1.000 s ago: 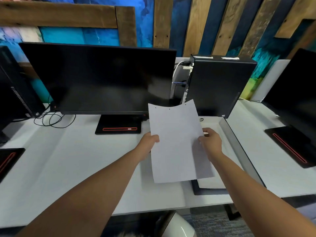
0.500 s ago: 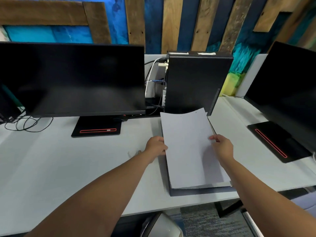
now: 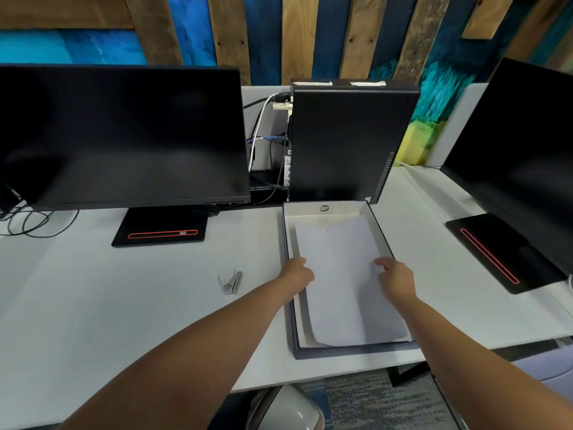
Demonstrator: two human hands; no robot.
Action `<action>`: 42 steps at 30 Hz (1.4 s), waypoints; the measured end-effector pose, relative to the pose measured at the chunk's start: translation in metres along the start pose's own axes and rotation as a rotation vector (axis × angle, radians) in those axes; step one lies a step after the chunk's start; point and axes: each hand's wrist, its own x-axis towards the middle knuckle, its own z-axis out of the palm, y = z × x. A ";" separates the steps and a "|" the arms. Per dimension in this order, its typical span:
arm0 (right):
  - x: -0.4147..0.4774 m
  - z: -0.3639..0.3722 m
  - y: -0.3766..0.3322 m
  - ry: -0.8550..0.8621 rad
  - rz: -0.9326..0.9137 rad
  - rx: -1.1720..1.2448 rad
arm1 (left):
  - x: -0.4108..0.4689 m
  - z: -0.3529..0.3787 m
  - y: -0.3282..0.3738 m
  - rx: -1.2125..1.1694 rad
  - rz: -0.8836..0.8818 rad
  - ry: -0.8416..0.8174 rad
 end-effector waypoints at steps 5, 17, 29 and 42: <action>0.000 0.008 0.015 -0.109 0.004 -0.204 | 0.003 0.015 0.001 -0.002 -0.111 -0.040; -0.013 0.015 0.015 -0.195 -0.052 -0.679 | -0.008 0.034 0.002 0.368 -0.007 -0.017; -0.046 0.063 -0.081 -0.123 -0.343 -0.163 | -0.035 -0.038 -0.056 0.144 0.257 0.527; -0.117 0.178 -0.161 -0.360 -0.562 -0.070 | -0.055 -0.156 -0.162 0.179 0.102 0.774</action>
